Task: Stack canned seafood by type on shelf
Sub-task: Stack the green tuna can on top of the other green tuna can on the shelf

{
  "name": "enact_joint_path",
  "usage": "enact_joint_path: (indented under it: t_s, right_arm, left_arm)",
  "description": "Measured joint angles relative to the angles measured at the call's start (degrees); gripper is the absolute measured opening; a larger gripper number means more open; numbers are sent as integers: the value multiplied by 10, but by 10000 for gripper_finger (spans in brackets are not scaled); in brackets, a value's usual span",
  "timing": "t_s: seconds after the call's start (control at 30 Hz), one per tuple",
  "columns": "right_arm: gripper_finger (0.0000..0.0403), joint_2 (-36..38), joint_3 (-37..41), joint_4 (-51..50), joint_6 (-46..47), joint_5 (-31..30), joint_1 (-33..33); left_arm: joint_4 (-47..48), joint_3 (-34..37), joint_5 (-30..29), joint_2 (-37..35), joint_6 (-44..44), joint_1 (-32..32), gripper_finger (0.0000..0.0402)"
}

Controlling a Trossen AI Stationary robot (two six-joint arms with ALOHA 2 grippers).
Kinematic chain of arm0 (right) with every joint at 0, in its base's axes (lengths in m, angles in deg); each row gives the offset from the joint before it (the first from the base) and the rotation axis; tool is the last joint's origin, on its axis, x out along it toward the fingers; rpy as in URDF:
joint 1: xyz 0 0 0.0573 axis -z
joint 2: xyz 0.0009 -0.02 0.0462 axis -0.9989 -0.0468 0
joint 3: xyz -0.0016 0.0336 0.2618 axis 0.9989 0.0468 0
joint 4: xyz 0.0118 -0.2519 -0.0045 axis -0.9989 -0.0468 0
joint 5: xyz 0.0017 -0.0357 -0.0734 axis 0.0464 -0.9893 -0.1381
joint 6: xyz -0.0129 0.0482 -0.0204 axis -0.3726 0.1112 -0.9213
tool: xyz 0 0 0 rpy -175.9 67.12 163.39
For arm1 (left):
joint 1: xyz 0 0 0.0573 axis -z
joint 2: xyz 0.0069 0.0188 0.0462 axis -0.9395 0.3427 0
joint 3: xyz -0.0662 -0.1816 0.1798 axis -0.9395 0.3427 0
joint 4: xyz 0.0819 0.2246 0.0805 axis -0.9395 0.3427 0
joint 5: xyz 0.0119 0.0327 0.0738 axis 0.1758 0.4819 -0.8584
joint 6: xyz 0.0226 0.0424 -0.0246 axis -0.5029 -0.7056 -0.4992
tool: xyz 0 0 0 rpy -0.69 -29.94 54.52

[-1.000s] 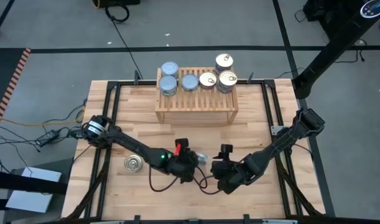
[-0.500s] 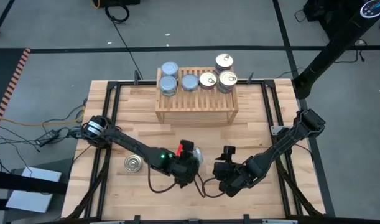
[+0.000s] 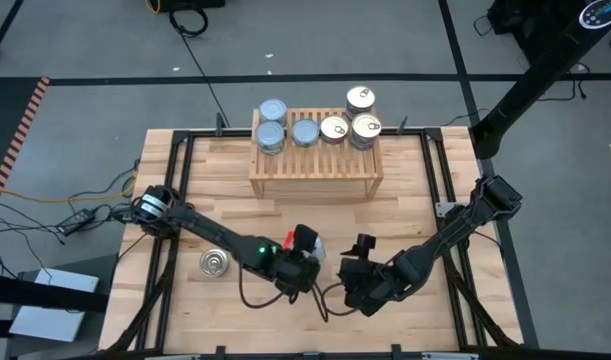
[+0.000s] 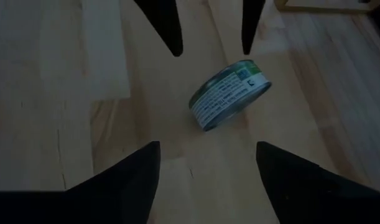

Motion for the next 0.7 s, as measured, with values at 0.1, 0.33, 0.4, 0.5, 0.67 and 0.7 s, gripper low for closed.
enact_joint_path:
  t_s: [0.1,0.33,0.4,0.5,0.67,0.7]
  right_arm:
    - [283,0,0,-1,7,-1,-6]
    - [291,0,0,-8,15,-1,-20]
    - [290,0,0,-14,15,-1,-24]
    - [289,0,0,-26,16,-1,-27]
    - [291,0,0,-37,21,-1,-28]
    - [291,0,0,-37,22,0,-28]
  left_arm:
    - [-11,0,30,0,-66,-12,260]
    - [-36,0,146,0,-163,-58,261]
    - [-38,0,153,0,-176,-68,261]
    - [-44,0,161,0,-195,-81,261]
    - [-35,-4,197,10,-208,-101,261]
    - [-27,-5,203,12,-208,-105,261]
